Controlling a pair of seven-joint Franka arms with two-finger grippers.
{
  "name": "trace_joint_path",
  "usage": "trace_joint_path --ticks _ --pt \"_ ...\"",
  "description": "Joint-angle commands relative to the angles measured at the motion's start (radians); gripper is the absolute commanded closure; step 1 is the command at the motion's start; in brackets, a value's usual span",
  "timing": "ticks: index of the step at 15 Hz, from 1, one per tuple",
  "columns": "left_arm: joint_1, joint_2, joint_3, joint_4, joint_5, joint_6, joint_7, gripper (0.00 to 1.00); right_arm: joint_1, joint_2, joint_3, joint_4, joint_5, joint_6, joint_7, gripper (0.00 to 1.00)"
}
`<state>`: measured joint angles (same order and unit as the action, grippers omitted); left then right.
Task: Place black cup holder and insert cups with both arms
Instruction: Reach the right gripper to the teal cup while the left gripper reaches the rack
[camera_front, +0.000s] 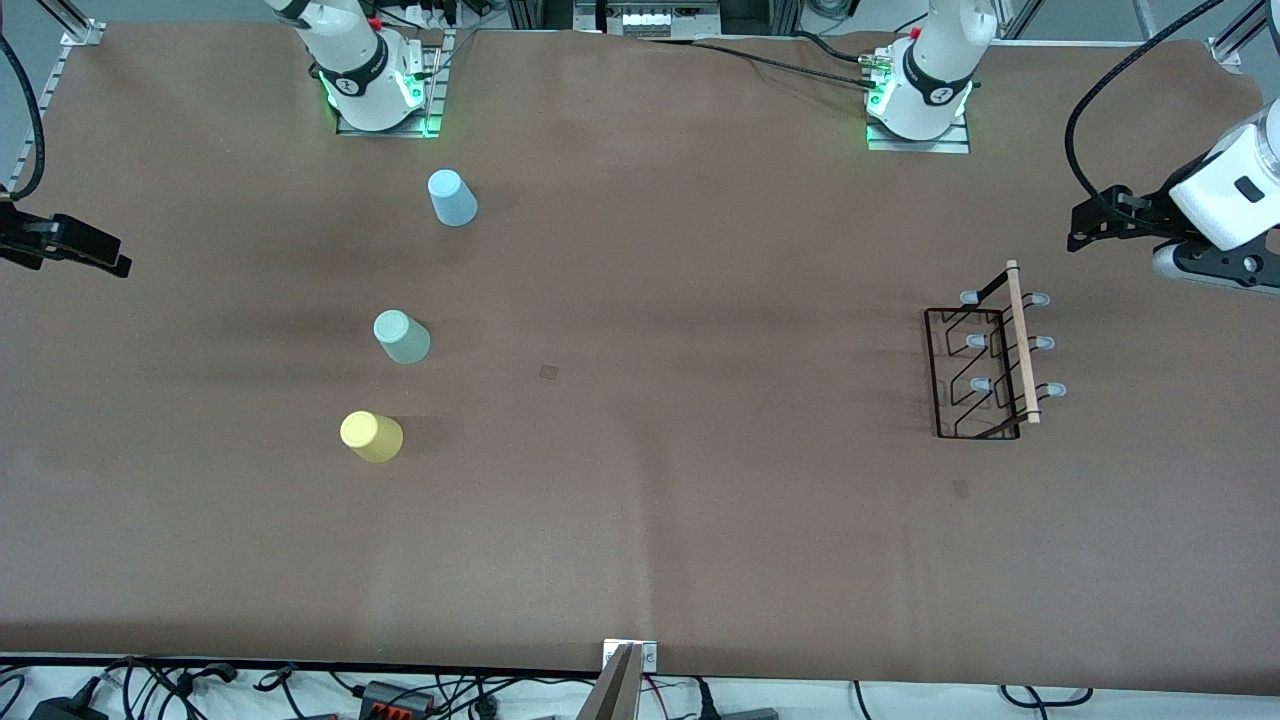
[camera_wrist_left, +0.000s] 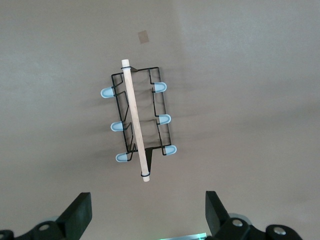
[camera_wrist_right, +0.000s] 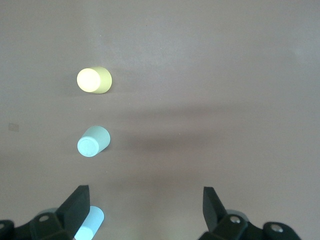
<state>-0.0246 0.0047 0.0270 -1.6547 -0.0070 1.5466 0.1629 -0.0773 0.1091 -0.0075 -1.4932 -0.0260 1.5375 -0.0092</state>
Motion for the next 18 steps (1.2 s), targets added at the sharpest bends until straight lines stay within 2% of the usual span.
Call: trace_joint_path --ticks 1,7,10,11,14,16,18 --pt "0.0 0.012 0.001 0.027 0.019 -0.02 0.001 0.0 -0.009 -0.011 0.009 -0.009 0.017 -0.005 -0.009 0.0" --pt "-0.003 0.014 0.001 0.018 0.019 -0.019 0.001 0.0 0.016 0.014 0.011 -0.019 0.011 -0.008 -0.023 0.0" --pt "-0.009 0.089 -0.001 0.018 0.021 -0.043 -0.014 0.0 0.039 0.092 0.011 -0.024 0.018 -0.074 -0.025 0.0" --pt "0.0 0.113 0.001 0.016 0.021 -0.045 -0.014 0.0 0.045 0.104 0.012 -0.051 0.032 -0.051 -0.025 0.0" --pt "0.018 0.158 0.004 -0.014 0.021 -0.007 -0.016 0.0 0.102 0.066 0.011 -0.27 0.054 0.206 -0.011 0.0" --pt "0.022 0.149 0.004 -0.115 0.038 0.103 -0.014 0.0 0.116 0.028 0.012 -0.445 0.055 0.416 -0.008 0.0" --pt "0.023 0.146 0.004 -0.19 0.076 0.202 -0.014 0.0 0.152 0.02 0.012 -0.572 0.055 0.605 0.059 0.0"
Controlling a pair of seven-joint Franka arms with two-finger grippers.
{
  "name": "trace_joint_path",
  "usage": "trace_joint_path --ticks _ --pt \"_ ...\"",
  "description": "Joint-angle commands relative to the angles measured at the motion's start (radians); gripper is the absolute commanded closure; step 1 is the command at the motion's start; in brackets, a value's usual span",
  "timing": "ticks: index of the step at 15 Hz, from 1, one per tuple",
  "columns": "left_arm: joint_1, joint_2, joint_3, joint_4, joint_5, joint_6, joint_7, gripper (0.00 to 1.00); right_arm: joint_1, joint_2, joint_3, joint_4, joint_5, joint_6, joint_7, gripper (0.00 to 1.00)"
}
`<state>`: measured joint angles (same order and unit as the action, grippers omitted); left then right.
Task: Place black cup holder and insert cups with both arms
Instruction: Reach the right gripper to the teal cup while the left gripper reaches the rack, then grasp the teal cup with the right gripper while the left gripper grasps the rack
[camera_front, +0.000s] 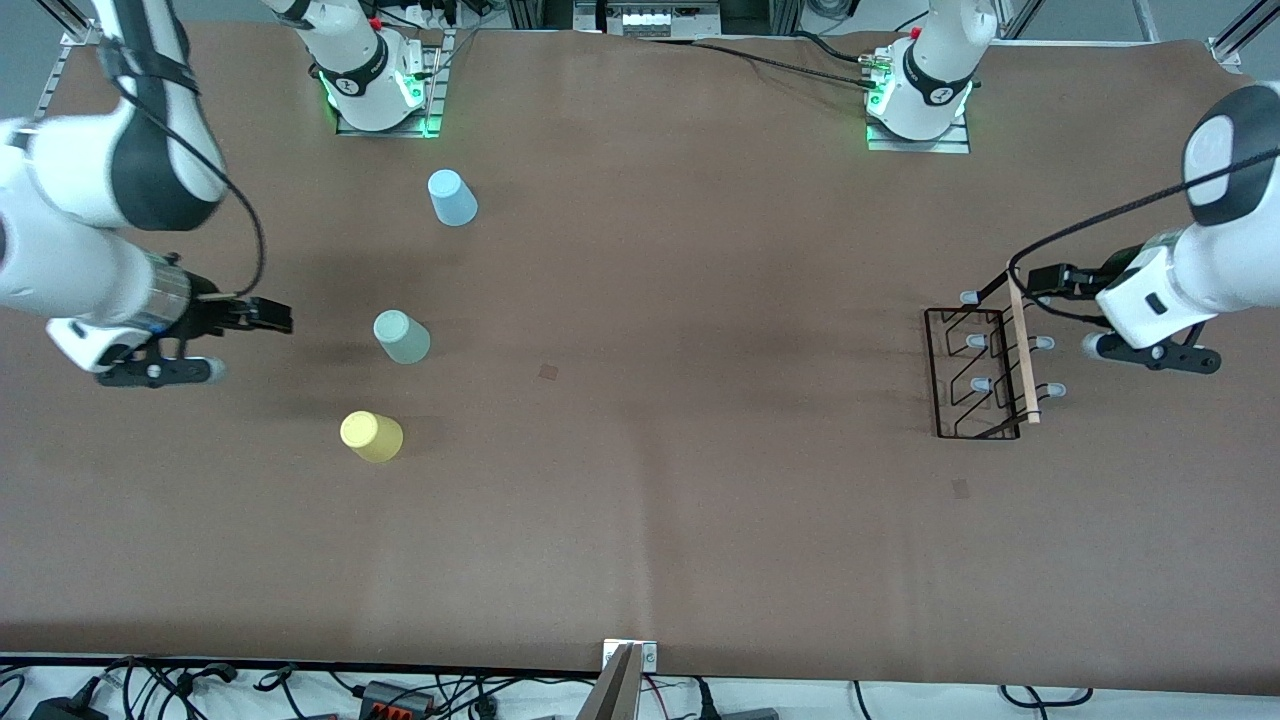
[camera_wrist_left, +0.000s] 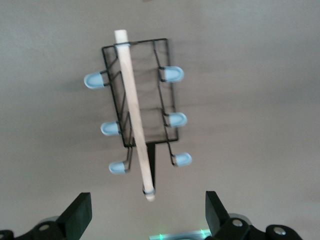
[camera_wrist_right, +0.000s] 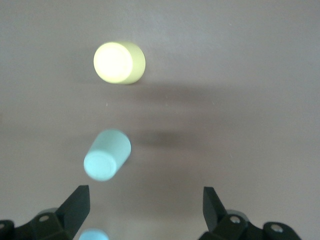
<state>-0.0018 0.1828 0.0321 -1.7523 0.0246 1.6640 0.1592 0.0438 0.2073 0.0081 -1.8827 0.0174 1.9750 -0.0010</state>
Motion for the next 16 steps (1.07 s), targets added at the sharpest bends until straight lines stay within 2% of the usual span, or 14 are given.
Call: trace_joint_path --ticks 1,3,5,8,12,16 --pt "0.002 -0.032 -0.001 -0.122 0.044 0.127 -0.01 0.0 0.057 -0.074 -0.004 -0.226 0.012 0.247 0.109 0.0" --pt "0.006 -0.032 -0.001 -0.211 0.046 0.251 -0.01 0.0 0.1 -0.056 -0.004 -0.288 0.012 0.385 0.183 0.0" --pt "0.01 -0.034 -0.001 -0.26 0.046 0.331 -0.003 0.0 0.119 -0.037 -0.004 -0.299 0.012 0.421 0.251 0.0" --pt "0.01 -0.031 -0.001 -0.305 0.048 0.407 0.003 0.11 0.143 -0.016 -0.004 -0.299 0.012 0.441 0.329 0.0" --pt "0.01 -0.032 -0.001 -0.332 0.075 0.43 0.005 0.4 0.153 0.007 -0.004 -0.322 0.012 0.493 0.375 0.0" --pt "0.01 -0.028 -0.003 -0.337 0.075 0.431 0.003 0.49 0.159 0.035 -0.004 -0.343 0.012 0.539 0.401 0.0"
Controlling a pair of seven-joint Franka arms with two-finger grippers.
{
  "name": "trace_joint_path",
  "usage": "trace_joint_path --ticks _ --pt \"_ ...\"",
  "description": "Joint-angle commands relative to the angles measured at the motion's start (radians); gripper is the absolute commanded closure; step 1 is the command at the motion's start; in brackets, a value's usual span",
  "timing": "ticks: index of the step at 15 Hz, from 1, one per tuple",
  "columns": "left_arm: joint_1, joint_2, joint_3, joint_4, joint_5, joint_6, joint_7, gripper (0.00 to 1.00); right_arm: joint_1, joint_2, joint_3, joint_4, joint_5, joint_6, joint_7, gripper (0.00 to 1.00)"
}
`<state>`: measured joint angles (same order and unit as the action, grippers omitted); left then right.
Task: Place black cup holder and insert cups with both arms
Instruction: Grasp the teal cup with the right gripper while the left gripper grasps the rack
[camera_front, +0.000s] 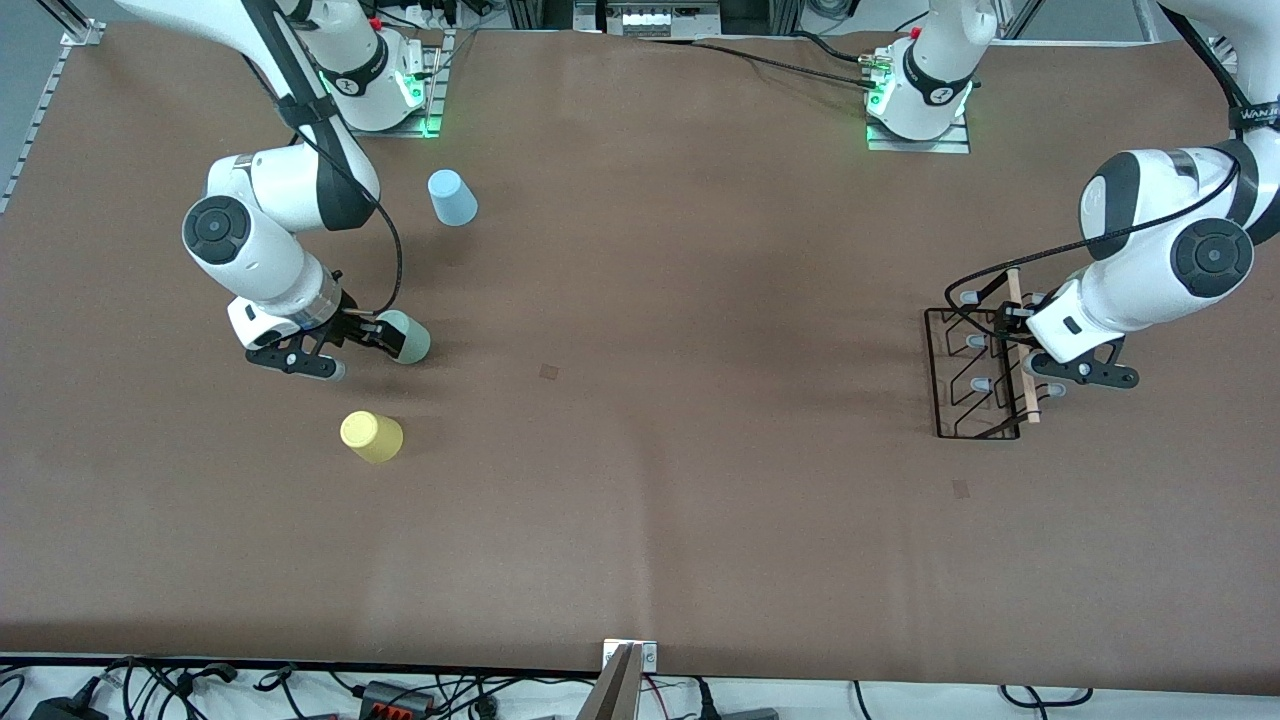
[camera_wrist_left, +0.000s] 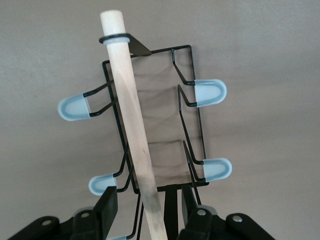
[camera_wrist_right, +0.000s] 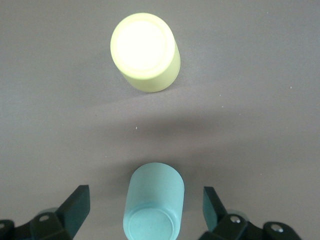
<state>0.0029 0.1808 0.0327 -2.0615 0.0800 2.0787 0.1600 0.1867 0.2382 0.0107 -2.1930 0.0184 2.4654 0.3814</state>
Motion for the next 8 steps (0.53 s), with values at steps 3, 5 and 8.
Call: trace_joint_path --ticks 3,5,8 --pt "0.005 -0.021 -0.004 -0.029 0.02 0.017 0.003 0.55 0.03 0.019 -0.006 -0.091 0.012 0.14 0.06 0.0" --pt "0.005 -0.017 -0.004 -0.029 0.02 0.015 0.003 0.61 0.033 0.026 -0.006 -0.111 0.011 0.168 0.062 0.0" --pt "0.006 -0.006 -0.004 -0.031 0.02 0.015 0.003 0.65 0.033 0.016 0.0 -0.148 0.011 0.171 0.062 0.0"
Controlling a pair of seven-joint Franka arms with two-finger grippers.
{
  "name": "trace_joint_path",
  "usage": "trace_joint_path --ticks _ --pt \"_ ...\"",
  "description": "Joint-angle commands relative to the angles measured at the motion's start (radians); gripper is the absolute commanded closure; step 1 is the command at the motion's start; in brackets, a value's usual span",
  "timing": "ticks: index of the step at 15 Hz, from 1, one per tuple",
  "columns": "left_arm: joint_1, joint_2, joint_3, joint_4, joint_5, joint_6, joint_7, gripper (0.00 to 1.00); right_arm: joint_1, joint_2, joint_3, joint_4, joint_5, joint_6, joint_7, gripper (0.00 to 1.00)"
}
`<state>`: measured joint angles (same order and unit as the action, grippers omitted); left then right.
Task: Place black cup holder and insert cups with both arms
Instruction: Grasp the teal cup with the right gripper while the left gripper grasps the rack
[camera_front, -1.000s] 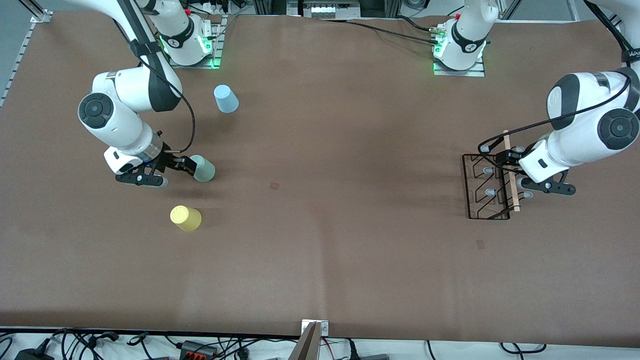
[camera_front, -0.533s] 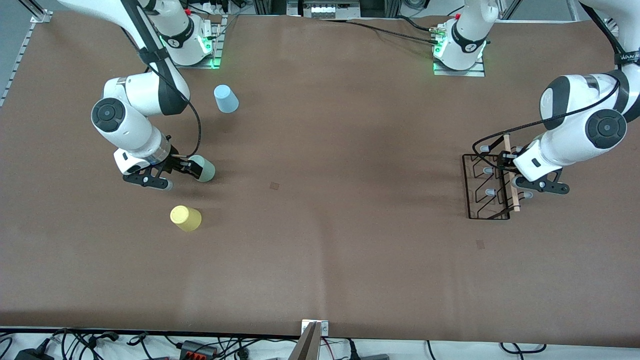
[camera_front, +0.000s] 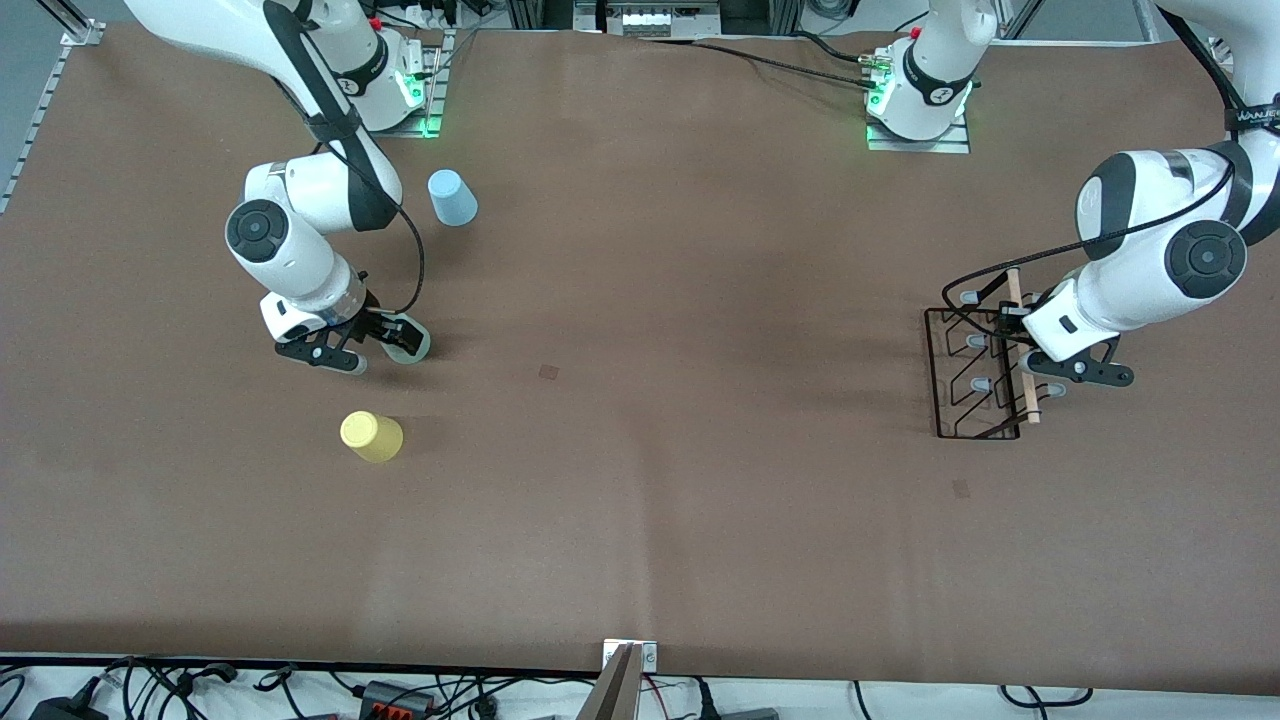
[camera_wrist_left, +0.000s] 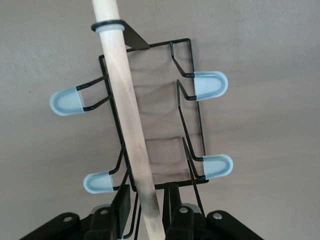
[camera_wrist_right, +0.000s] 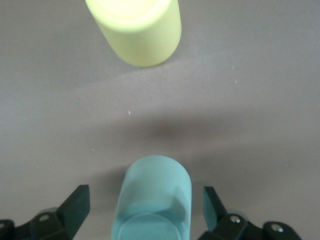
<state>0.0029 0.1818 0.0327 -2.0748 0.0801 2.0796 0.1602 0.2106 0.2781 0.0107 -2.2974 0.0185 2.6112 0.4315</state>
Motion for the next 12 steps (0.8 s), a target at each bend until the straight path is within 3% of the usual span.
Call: trace_joint_path --ticks 1,5,9,12 --pt "0.006 -0.007 -0.004 -0.018 0.02 0.014 0.002 0.7 0.009 -0.023 0.006 -0.051 0.011 0.026 0.012 0.0" --pt "0.005 -0.012 -0.004 -0.01 0.02 0.004 -0.002 0.96 0.009 -0.016 0.008 -0.068 0.011 0.036 0.012 0.0" --pt "0.005 -0.019 -0.007 0.053 0.02 -0.077 -0.001 0.99 0.007 -0.016 0.009 -0.068 0.011 0.035 0.01 0.0" --pt "-0.018 -0.018 -0.025 0.207 0.017 -0.273 -0.01 0.99 0.007 -0.022 0.009 -0.065 0.011 0.029 0.006 0.56"
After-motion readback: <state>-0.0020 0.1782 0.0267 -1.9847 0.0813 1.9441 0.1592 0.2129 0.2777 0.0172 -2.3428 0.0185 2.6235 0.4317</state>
